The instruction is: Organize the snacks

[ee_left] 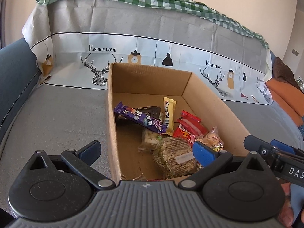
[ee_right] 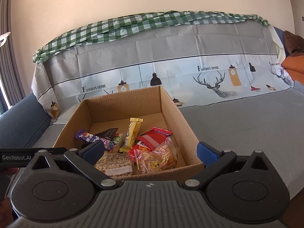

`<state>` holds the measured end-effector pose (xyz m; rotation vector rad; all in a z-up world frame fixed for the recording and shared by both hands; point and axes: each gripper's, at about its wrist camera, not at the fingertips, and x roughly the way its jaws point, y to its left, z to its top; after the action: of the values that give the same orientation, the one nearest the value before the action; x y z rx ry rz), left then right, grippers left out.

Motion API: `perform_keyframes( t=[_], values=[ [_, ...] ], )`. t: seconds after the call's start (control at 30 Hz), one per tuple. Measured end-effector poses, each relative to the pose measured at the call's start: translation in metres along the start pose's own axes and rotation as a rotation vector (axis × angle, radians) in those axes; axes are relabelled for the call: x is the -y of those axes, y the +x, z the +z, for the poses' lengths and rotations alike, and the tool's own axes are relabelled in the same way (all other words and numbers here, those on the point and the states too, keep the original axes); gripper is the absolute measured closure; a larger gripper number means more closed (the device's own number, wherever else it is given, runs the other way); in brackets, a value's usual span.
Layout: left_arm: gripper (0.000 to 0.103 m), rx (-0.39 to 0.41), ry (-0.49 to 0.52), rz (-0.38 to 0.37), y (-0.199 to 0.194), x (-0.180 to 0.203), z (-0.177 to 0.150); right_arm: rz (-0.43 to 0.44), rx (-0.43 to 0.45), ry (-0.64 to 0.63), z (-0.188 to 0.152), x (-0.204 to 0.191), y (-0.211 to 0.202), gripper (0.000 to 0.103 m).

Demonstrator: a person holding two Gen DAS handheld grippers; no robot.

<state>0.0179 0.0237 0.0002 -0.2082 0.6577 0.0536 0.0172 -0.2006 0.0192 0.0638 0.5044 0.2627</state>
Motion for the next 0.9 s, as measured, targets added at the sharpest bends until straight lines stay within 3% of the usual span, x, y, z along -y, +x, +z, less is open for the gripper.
perform_keyframes(
  t=[0.9],
  values=[
    [0.0,-0.015,0.009,0.008,0.0007,0.0013,-0.0024,0.014,-0.004,-0.018,0.0002,-0.003,0.0018,0.001]
  ],
)
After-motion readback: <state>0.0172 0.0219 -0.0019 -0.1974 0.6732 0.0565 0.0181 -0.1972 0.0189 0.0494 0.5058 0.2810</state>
